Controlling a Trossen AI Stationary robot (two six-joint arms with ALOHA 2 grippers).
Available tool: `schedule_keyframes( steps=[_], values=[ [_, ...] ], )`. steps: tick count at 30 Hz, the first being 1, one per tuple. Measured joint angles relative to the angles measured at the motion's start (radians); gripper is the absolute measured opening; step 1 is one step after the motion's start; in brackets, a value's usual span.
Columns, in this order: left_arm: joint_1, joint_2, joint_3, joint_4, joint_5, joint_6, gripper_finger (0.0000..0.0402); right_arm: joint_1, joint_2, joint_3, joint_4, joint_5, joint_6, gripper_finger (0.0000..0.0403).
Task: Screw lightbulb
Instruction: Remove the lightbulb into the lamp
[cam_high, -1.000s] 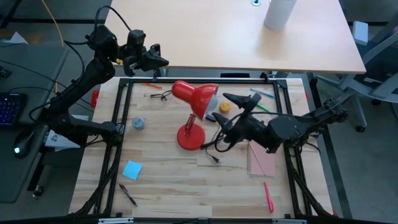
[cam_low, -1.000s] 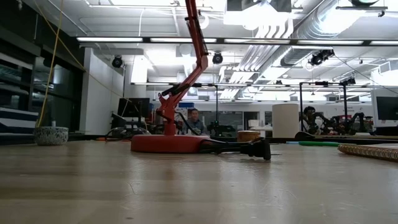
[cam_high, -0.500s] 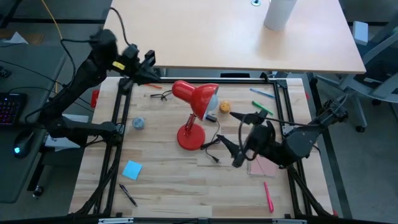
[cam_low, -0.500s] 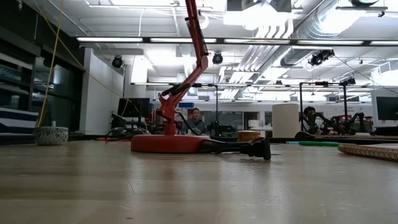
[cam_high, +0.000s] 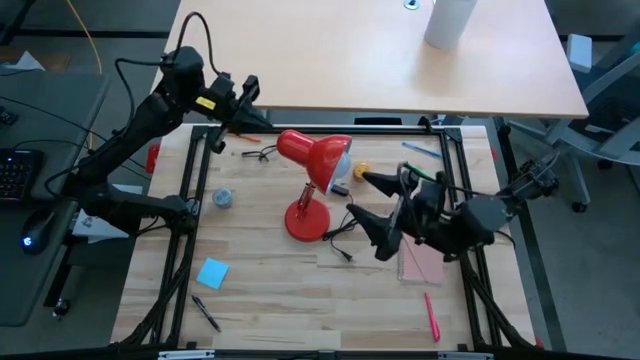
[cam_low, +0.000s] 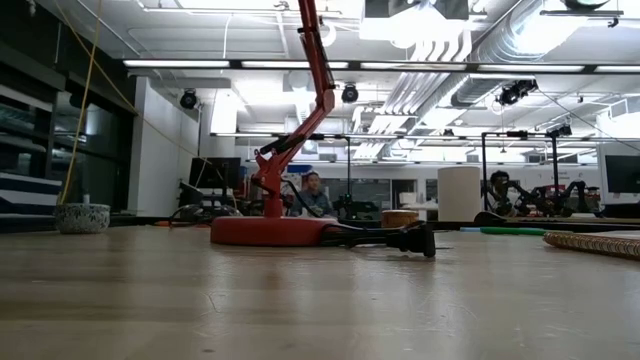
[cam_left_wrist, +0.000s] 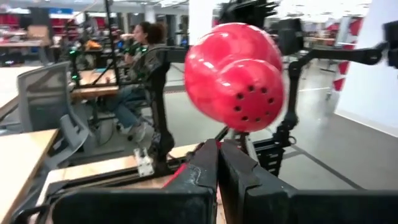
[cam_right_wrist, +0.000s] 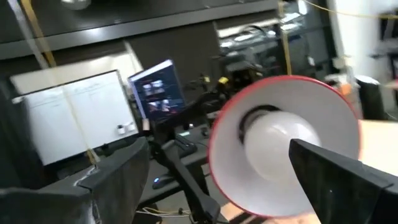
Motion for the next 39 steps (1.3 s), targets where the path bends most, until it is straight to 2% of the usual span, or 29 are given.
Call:
schedule_keyframes(
  steps=[3, 8, 13, 17, 21, 26, 30, 35, 39],
  values=[
    [-0.022, -0.004, 0.000, -0.001, 0.011, 0.025, 0.0000, -0.015, 0.000, 0.000, -0.018, 0.027, 0.063, 0.0374],
    [-0.063, -0.003, 0.000, 0.006, -0.040, 0.050, 0.0000, -0.045, 0.000, 0.000, -0.018, -0.018, 0.097, 0.0374],
    [-0.100, -0.003, 0.000, 0.007, -0.084, 0.052, 0.0000, -0.070, 0.000, 0.000, -0.066, -0.019, 0.120, 0.0374],
    [-0.106, -0.003, 0.000, 0.032, -0.089, 0.038, 0.0000, -0.097, 0.000, 0.000, -0.136, 0.025, 0.161, 0.0374],
    [-0.106, -0.003, 0.000, 0.031, -0.107, 0.030, 0.0000, -0.118, 0.001, 0.000, -0.198, 0.065, 0.130, 0.0374],
    [-0.106, -0.003, 0.000, 0.030, -0.129, 0.030, 0.0000, -0.141, 0.000, 0.000, -0.206, 0.058, 0.051, 0.0374],
    [-0.106, -0.003, 0.000, 0.030, -0.136, 0.026, 0.0000, -0.169, 0.000, 0.000, -0.207, -0.003, 0.022, 0.0374],
    [-0.106, -0.003, 0.000, 0.030, -0.159, 0.023, 0.0000, -0.218, 0.001, 0.000, -0.207, -0.121, 0.096, 0.0374],
    [-0.106, -0.003, 0.000, 0.030, -0.162, 0.021, 0.0000, -0.242, 0.001, 0.000, -0.214, -0.150, 0.128, 0.0374]
  ],
)
